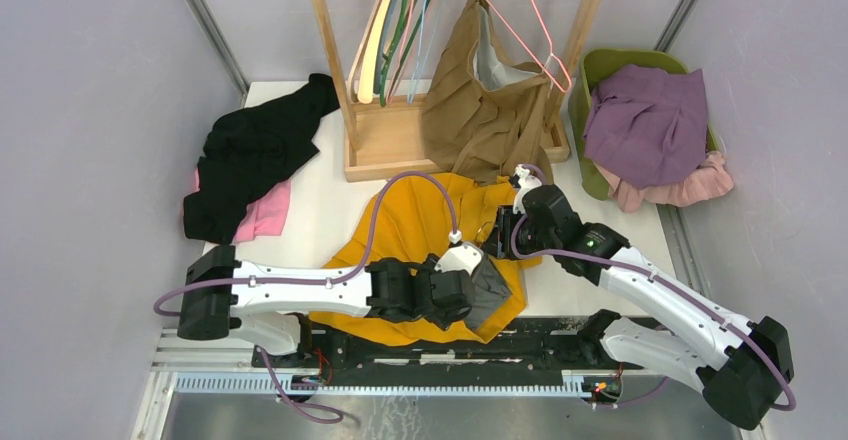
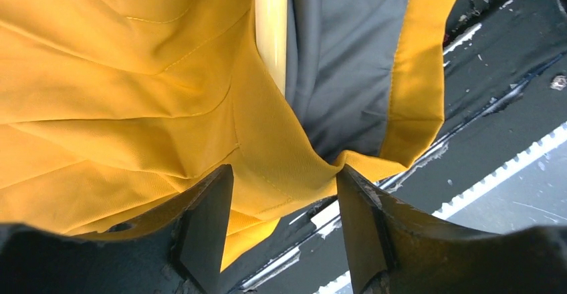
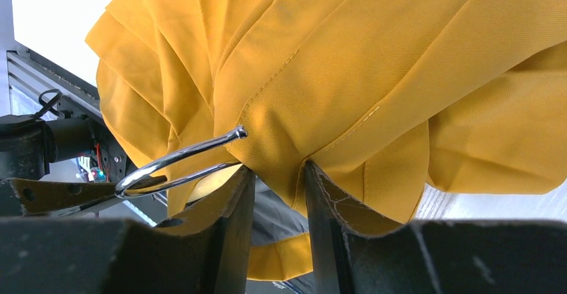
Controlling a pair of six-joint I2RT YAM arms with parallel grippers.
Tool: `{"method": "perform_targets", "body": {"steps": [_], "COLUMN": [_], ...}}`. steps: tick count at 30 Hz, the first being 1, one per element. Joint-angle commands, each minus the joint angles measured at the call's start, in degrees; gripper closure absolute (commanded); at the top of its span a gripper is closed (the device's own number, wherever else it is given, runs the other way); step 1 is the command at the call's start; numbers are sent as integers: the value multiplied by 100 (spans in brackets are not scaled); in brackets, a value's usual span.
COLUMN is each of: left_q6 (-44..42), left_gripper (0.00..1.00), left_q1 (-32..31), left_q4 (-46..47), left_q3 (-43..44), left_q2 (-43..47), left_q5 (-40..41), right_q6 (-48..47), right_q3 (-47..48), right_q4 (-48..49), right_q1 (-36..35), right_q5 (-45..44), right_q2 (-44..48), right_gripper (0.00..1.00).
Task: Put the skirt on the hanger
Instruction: Adjust the skirt on the hanger.
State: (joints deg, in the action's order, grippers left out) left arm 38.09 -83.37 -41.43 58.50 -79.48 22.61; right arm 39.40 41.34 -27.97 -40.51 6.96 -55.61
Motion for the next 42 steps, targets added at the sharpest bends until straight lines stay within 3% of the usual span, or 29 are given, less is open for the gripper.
{"method": "perform_targets", "body": {"steps": [1, 3, 13, 31, 42], "left_q6": [-214, -222, -187, -392, -497], "left_gripper": [38, 43, 96, 97, 97], "left_q1": [-27, -29, -30, 41, 381], "left_q4": [285, 323, 226, 398, 1428], "left_q3": [82, 64, 324, 1249, 714], "left_q2": [-37, -25, 82, 8, -59], "left_q5": [411, 486, 666, 1266, 1078], "right_q6": [24, 24, 33, 92, 324], "right_q3": [201, 183, 159, 143, 1], "right_q4": [265, 261, 306, 362, 402], "right_q1": [-44, -40, -44, -49, -45], "right_q5": [77, 76, 97, 165, 204], "right_q2": [27, 54, 60, 133, 292], "right_gripper": [62, 62, 63, 64, 56]}}
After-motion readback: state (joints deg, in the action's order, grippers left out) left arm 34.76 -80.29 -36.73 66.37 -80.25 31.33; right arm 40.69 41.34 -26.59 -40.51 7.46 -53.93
